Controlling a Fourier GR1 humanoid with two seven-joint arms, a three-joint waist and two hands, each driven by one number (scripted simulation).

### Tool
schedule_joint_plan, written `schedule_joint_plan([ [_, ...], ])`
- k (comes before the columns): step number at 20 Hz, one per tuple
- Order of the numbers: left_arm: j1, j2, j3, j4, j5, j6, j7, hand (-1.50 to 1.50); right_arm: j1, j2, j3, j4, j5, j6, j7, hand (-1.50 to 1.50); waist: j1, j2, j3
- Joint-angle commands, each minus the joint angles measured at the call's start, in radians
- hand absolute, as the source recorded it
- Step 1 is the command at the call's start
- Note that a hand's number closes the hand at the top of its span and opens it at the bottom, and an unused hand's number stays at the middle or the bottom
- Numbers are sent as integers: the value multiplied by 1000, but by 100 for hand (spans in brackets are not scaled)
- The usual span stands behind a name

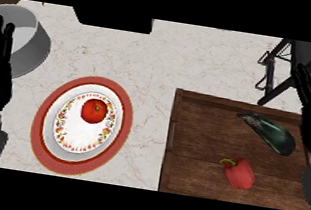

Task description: Pick the bell pepper from the tray and place it in the tiered shelf

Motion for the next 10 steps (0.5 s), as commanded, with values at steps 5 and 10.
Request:
schedule_joint_plan([
  [5,167,72,-127,195,-2,-103,239,0,-4,-246,-77,-127,45,240,-172,150,-49,27,16],
  [10,207,63,-214,292,13,-192,336,0,141,-370,-142,90,109,296,-194,150,-40,31,15],
])
